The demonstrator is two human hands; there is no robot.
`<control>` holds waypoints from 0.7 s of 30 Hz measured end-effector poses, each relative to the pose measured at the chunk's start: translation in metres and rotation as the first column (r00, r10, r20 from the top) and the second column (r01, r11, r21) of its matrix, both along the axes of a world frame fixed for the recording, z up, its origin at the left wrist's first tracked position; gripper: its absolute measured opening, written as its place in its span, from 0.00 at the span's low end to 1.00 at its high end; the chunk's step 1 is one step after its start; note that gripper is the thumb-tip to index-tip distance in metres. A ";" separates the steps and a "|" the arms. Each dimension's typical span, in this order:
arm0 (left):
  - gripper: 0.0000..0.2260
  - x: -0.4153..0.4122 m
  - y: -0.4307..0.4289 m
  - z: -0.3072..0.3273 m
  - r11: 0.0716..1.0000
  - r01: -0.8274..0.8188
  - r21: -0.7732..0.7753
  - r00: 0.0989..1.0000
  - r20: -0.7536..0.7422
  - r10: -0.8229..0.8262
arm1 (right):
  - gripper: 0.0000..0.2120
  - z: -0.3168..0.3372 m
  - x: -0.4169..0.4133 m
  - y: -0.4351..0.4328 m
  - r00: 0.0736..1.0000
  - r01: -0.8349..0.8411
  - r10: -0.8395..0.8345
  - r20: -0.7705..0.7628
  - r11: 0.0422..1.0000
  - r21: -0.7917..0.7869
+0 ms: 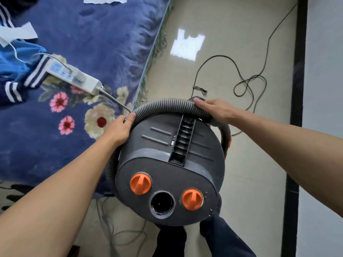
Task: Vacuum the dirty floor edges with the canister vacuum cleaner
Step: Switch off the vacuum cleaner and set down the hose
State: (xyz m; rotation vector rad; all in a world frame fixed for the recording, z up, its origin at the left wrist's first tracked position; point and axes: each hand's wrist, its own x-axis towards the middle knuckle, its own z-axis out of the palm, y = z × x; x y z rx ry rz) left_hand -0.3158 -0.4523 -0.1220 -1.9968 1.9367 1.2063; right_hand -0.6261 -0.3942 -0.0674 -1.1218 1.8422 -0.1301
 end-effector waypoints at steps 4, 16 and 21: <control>0.30 -0.008 -0.006 -0.014 0.996 -0.031 0.084 0.998 0.055 0.026 | 0.28 -0.021 0.002 -0.001 0.996 -0.074 0.073 -0.049 0.997 -0.015; 0.23 -0.044 -0.003 -0.034 0.980 -0.142 0.143 0.986 -0.065 0.152 | 0.33 -0.066 -0.014 0.030 0.992 -0.030 0.052 -0.111 0.981 0.190; 0.22 -0.039 0.004 -0.033 0.978 -0.186 0.096 0.976 -0.095 0.195 | 0.35 -0.073 -0.011 0.032 0.990 -0.019 0.050 -0.131 0.973 0.230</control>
